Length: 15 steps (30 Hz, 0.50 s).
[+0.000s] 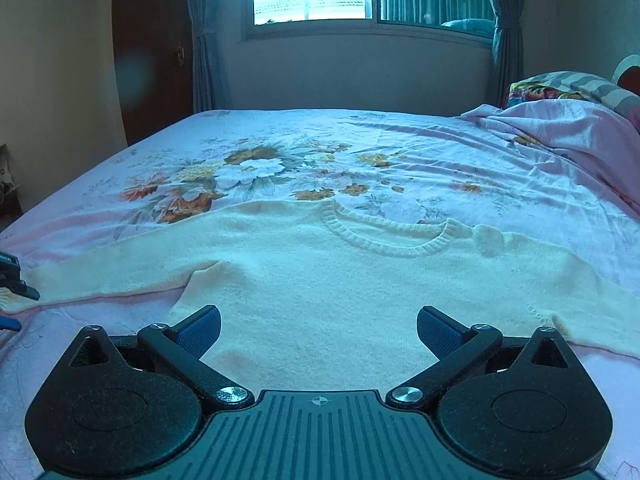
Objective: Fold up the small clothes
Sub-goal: 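Move the left gripper to the sweater's sleeve cuff and grasp it, then carry the cuff with the left gripper across the sweater body and release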
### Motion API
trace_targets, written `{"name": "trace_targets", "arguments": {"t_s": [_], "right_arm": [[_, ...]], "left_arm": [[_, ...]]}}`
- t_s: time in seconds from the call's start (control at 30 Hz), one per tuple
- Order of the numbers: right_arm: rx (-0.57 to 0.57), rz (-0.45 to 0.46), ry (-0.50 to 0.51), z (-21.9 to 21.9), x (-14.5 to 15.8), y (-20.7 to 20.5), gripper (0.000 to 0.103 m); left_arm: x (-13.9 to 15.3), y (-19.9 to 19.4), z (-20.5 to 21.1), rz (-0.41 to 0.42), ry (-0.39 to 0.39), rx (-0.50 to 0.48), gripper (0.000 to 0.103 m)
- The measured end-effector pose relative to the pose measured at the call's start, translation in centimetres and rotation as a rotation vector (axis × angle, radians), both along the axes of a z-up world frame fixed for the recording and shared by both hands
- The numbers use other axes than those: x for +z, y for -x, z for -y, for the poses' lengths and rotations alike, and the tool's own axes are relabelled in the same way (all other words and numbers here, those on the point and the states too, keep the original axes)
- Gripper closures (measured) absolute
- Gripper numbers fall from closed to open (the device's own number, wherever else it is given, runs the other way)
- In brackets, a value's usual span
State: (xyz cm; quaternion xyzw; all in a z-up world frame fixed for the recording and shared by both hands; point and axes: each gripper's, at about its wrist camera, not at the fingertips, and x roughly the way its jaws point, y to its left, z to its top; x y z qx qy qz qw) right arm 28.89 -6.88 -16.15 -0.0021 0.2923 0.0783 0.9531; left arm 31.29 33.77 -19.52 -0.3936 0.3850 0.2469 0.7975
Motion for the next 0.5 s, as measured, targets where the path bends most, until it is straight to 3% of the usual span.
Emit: {"name": "trace_targets", "arguments": {"t_s": [0.1,0.2,0.3,0.37,0.5], "right_arm": [[-0.001,-0.006,0.008,0.0,-0.5,-0.4,0.000],[-0.007,-0.016,0.015,0.3,-1.0,-0.7,0.000],[-0.016,-0.023,0.014,0.6,-1.3,-0.9,0.000],[-0.022,-0.024,0.017,0.9,-1.5,-1.0,0.000],[-0.030,-0.027,0.020,1.4,-1.7,-1.0,0.000]], "left_arm": [[-0.5,-0.8,-0.9,0.040,0.008,0.041,0.050],[-0.8,-1.7,-2.0,0.068,0.016,0.083,0.059],[-0.9,-2.5,-2.5,0.067,0.002,0.105,0.079],[-0.4,-3.2,-2.3,0.041,-0.046,0.070,0.097],[2.3,-5.0,-0.1,0.058,-0.154,-0.059,0.101]]}}
